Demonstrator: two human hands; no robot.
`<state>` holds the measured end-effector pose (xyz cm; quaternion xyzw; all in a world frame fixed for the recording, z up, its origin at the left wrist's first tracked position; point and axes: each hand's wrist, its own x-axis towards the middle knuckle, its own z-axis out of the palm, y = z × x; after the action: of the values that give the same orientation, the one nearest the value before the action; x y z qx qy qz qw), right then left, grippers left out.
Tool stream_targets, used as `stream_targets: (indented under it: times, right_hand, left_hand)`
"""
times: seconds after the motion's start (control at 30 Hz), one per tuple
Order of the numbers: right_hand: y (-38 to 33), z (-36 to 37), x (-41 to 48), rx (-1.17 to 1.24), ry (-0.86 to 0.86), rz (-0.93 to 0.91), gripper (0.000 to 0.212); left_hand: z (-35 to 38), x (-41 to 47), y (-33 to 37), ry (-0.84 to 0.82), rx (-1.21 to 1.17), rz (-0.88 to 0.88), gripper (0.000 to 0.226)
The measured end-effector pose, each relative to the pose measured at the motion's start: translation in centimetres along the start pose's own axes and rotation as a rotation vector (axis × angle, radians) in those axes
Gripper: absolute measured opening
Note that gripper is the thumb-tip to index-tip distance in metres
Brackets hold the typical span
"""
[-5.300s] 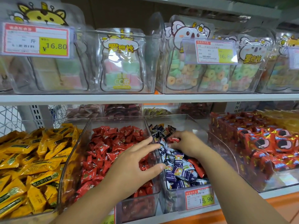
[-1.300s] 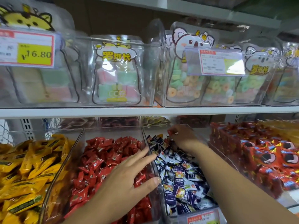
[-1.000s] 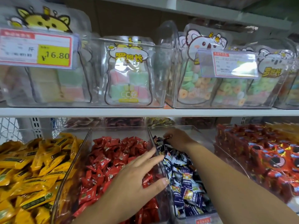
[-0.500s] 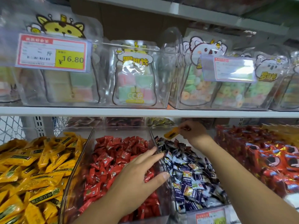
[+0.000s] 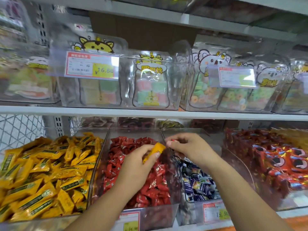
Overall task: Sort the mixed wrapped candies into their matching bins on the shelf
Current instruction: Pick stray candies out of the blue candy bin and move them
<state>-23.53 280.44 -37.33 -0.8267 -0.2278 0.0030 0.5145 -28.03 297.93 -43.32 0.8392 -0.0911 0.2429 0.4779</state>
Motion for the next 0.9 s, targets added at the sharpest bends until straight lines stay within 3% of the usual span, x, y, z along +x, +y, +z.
stream_targets:
  times: [0.13, 0.23, 0.33, 0.4, 0.47, 0.53, 0.77, 0.9]
  right_hand:
    - [1.1, 0.3, 0.5, -0.052, -0.133, 0.012, 0.021]
    - [2.9, -1.7, 1.3, 0.048, 0.026, 0.027, 0.022]
    - [5.4, -4.2, 1.2, -0.252, 0.183, 0.127, 0.031]
    - [7.4, -4.9, 0.8, -0.462, 0.044, 0.243, 0.033]
    - [8.5, -4.9, 0.3, -0.575, -0.17, 0.325, 0.039]
    - [7.9, -5.4, 0.2, -0.641, -0.272, 0.348, 0.04]
    - [8.2, -6.3, 6.7, -0.854, -0.057, 0.262, 0.038]
    - [11.3, -6.3, 9.4, -0.713, -0.185, 0.348, 0.053]
  left_hand:
    - [-0.8, 0.2, -1.1, 0.146, -0.069, -0.11, 0.005]
    - [-0.5, 0.2, -1.4, 0.135, -0.088, -0.121, 0.005]
    - [0.0, -0.1, -1.1, 0.036, -0.035, -0.086, 0.008]
    - [0.3, -0.2, -0.8, -0.041, 0.014, -0.067, 0.012]
    - [0.6, -0.2, -0.5, -0.081, 0.048, -0.047, 0.015]
    - [0.7, -0.1, -0.5, -0.088, 0.061, -0.024, 0.021]
    - [1.1, 0.1, -0.7, -0.113, 0.127, 0.045, 0.012]
    - [1.1, 0.3, -0.9, -0.075, 0.13, 0.036, 0.013]
